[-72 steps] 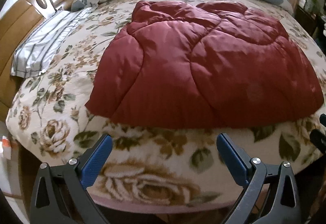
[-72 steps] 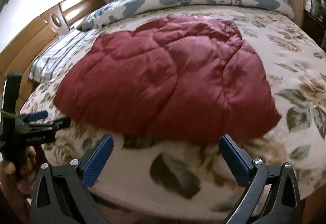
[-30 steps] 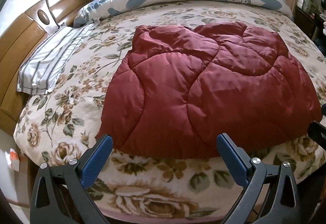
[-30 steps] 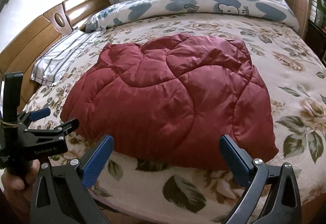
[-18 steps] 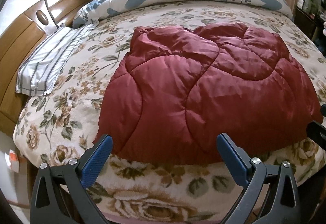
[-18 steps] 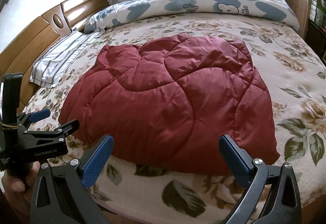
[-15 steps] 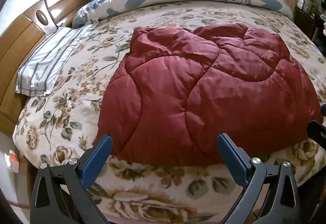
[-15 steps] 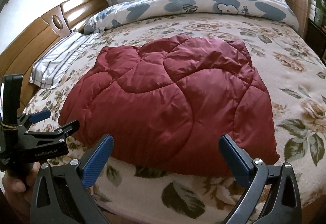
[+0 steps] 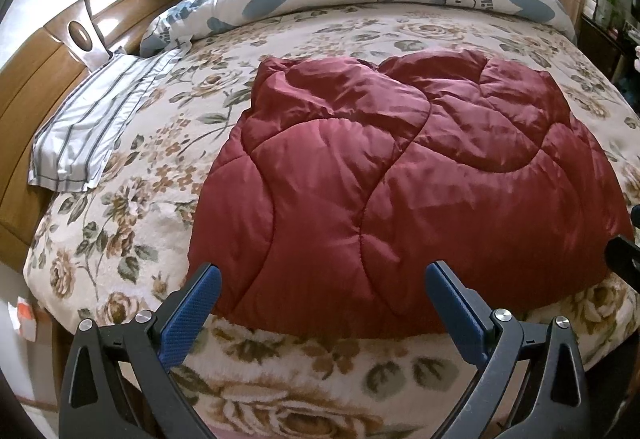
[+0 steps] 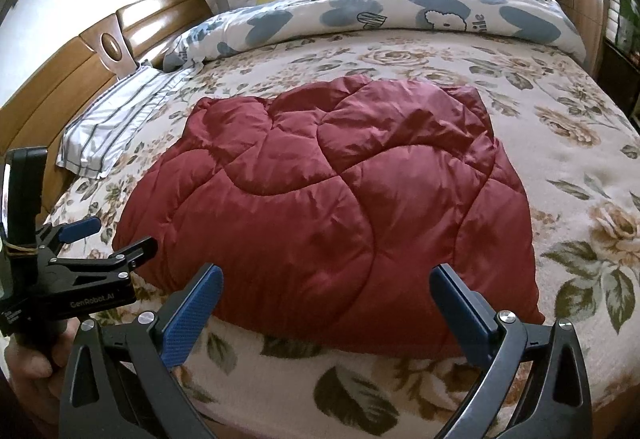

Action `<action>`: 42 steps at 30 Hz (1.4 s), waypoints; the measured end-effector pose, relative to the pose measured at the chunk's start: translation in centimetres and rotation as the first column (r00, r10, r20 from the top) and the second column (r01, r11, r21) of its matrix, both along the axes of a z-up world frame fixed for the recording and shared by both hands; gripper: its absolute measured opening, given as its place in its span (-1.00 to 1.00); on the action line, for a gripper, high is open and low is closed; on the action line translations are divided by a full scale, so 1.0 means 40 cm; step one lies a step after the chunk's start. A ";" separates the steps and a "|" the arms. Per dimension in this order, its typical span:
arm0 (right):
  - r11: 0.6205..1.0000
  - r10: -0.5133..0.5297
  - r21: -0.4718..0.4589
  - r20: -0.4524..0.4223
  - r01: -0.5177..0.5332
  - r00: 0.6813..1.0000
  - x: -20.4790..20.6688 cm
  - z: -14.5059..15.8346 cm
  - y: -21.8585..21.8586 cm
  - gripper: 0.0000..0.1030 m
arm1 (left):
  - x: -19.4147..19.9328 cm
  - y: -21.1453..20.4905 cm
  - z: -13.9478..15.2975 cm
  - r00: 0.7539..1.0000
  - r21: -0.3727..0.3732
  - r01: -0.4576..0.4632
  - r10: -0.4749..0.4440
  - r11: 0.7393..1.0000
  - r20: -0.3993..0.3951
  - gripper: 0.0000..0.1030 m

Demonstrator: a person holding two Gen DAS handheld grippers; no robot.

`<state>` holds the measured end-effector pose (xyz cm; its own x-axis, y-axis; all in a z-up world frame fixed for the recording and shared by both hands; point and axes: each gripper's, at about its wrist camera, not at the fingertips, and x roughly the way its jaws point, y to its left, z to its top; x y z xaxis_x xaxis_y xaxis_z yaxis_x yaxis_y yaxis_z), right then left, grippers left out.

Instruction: Fold large clothes

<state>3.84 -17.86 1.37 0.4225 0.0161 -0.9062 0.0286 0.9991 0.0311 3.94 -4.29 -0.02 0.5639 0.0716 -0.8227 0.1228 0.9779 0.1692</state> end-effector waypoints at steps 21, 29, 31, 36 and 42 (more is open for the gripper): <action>1.000 -0.008 0.001 -0.006 0.008 1.000 0.022 -0.006 -0.009 1.00 | 0.019 -0.007 0.000 1.000 0.001 0.004 -0.004 1.000 0.003 0.99; 1.000 -0.009 0.000 -0.007 0.009 1.000 0.021 -0.008 -0.009 1.00 | 0.024 -0.008 -0.003 1.000 0.000 0.006 -0.006 1.000 0.002 0.99; 1.000 -0.010 -0.002 -0.006 0.010 1.000 0.021 -0.008 -0.010 1.00 | 0.026 -0.007 -0.003 1.000 0.001 0.006 -0.006 1.000 0.002 0.99; 1.000 -0.010 -0.001 -0.007 0.010 1.000 0.021 -0.009 -0.012 1.00 | 0.029 -0.006 -0.003 1.000 0.000 0.004 -0.004 1.000 0.005 0.98; 1.000 -0.009 0.000 -0.007 0.009 1.000 0.022 -0.008 -0.012 1.00 | 0.032 -0.005 0.000 1.000 -0.001 0.004 -0.004 1.000 0.008 0.98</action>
<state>4.72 -18.33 1.05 0.4167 0.0122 -0.9090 0.0380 0.9988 0.0308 5.21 -4.48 -0.04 0.5709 0.0686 -0.8182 0.1256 0.9775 0.1695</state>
